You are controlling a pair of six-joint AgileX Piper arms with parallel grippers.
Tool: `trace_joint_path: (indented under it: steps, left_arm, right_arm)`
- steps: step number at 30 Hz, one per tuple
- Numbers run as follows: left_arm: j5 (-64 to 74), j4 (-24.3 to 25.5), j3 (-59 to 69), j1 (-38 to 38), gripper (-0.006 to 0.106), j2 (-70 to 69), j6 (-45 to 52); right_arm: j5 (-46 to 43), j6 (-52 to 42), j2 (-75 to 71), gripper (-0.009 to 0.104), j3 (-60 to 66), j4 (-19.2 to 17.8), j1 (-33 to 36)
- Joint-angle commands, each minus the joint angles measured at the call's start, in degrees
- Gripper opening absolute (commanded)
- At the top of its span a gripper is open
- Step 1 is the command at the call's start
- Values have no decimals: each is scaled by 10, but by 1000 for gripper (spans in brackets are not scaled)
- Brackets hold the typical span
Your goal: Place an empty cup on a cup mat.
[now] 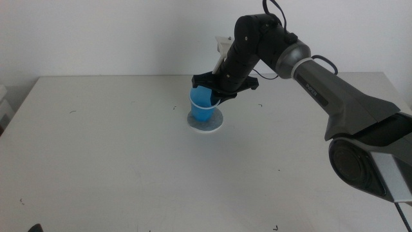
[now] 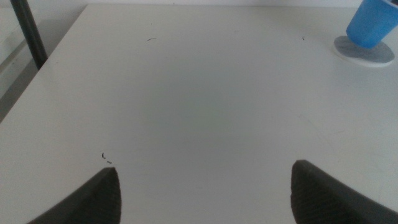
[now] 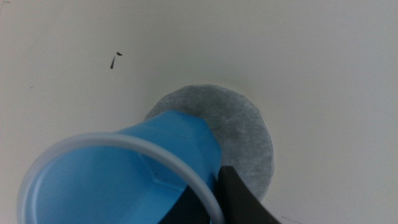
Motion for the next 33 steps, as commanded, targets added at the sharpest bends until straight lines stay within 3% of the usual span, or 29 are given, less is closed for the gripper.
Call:
trace_joint_path:
  steps: [1, 14, 27, 33]
  left_arm:
    - [-38, 0, -3, 1, 105, -7, -6]
    - [-38, 0, -3, 1, 105, -7, -6]
    - [-38, 0, -3, 1, 105, -7, -6]
    - [-38, 0, -3, 1, 105, -7, -6]
  right_arm:
    - [-17, -7, -35, 1, -19, -5, 0]
    - [-10, -9, -27, 6, -18, -30, 0]
    - [-9, -9, -37, 58, -18, -31, 0]
    - [-16, -9, -61, 68, -19, -32, -1]
